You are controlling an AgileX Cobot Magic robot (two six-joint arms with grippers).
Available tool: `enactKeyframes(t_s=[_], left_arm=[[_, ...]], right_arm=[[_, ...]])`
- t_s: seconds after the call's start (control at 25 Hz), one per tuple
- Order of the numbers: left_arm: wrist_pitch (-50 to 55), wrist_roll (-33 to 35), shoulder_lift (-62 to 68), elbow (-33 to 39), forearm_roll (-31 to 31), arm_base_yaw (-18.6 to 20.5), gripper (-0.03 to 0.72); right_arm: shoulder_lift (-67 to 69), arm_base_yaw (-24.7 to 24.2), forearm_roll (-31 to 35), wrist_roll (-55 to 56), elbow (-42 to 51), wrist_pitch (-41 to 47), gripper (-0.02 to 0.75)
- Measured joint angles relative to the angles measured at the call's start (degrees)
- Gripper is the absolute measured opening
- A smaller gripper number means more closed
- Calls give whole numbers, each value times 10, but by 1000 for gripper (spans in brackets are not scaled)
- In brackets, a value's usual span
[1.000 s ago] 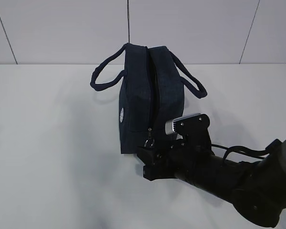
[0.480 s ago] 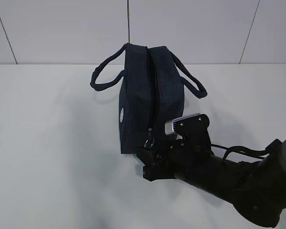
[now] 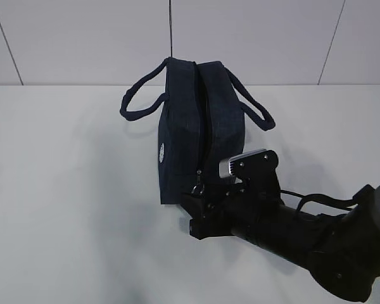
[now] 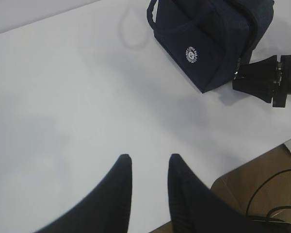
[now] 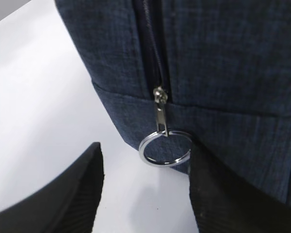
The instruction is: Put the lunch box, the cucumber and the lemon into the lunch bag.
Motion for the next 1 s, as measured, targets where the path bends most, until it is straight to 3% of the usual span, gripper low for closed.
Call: enactKeyframes(t_s=[1.0], left_arm=[[-10, 0, 0, 0, 7, 0, 181]], right_arm=[[0, 0, 20, -44, -18, -5, 440]])
